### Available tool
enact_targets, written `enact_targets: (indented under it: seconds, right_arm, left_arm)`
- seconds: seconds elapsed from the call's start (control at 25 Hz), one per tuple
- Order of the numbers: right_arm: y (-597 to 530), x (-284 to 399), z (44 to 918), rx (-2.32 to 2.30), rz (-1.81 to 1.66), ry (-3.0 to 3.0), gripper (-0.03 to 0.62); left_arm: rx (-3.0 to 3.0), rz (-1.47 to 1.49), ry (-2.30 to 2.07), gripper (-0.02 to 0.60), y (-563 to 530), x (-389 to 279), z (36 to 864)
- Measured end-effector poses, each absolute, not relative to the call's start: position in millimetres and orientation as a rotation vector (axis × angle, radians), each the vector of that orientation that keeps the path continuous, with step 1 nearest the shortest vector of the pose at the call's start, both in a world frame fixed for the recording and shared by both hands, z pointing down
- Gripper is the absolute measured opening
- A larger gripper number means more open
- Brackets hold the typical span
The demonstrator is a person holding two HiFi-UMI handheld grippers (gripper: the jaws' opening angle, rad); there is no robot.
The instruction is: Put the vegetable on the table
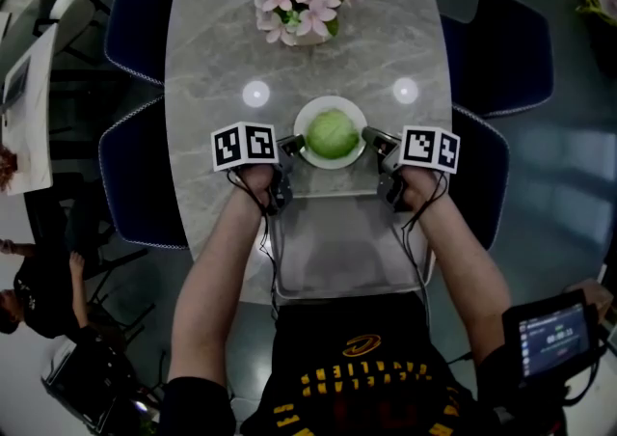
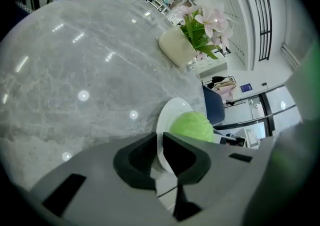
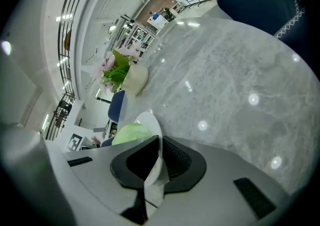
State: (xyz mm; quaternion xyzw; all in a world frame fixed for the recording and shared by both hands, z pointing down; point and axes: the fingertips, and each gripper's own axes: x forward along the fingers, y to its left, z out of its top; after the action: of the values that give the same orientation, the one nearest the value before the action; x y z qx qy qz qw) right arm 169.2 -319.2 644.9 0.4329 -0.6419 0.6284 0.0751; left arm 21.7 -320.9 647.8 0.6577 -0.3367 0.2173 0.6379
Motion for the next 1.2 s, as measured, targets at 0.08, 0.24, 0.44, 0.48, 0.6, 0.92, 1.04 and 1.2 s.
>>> enact_targets:
  seconds: [0.08, 0.24, 0.44, 0.48, 0.6, 0.92, 1.04, 1.2]
  right_arm:
    - [-319.3, 169.1, 648.2, 1.296, 1.882, -1.918, 0.031]
    - [-318.1, 169.2, 650.0, 1.293, 1.874, -1.905, 0.031]
    - [-317.1, 170.2, 651.2, 1.296, 1.875, -1.907, 0.031]
    - [-317.0, 170.2, 651.1, 1.298, 1.874, -1.911, 0.031]
    - [-318.1, 169.7, 650.5, 1.306, 1.867, -1.924, 0.031]
    - [-320.3, 169.2, 653.2, 1.285, 1.820, -1.953, 0.031]
    - [-321.1, 173.1, 656.0, 1.306, 1.801, -1.951, 0.031]
    - [-324.2, 185.7, 655.4, 1.374, 1.782, -1.927, 0.031]
  left_arm:
    - [1.500, 0.505, -0.768, 0.038, -321.0, 21.8, 650.9]
    - [1.497, 0.524, -0.765, 0.038, -319.2, 22.3, 651.9]
    - [1.509, 0.538, -0.769, 0.038, -319.3, 23.8, 652.1]
    - [1.511, 0.539, -0.771, 0.038, -319.0, 23.9, 652.1]
    - [1.516, 0.536, -0.776, 0.038, -319.3, 24.2, 651.7]
    - [1.539, 0.543, -0.801, 0.038, -320.5, 22.3, 653.2]
    - [1.549, 0.562, -0.820, 0.040, -320.3, 17.4, 655.0]
    - [1.548, 0.564, -0.851, 0.038, -318.9, 6.8, 654.5]
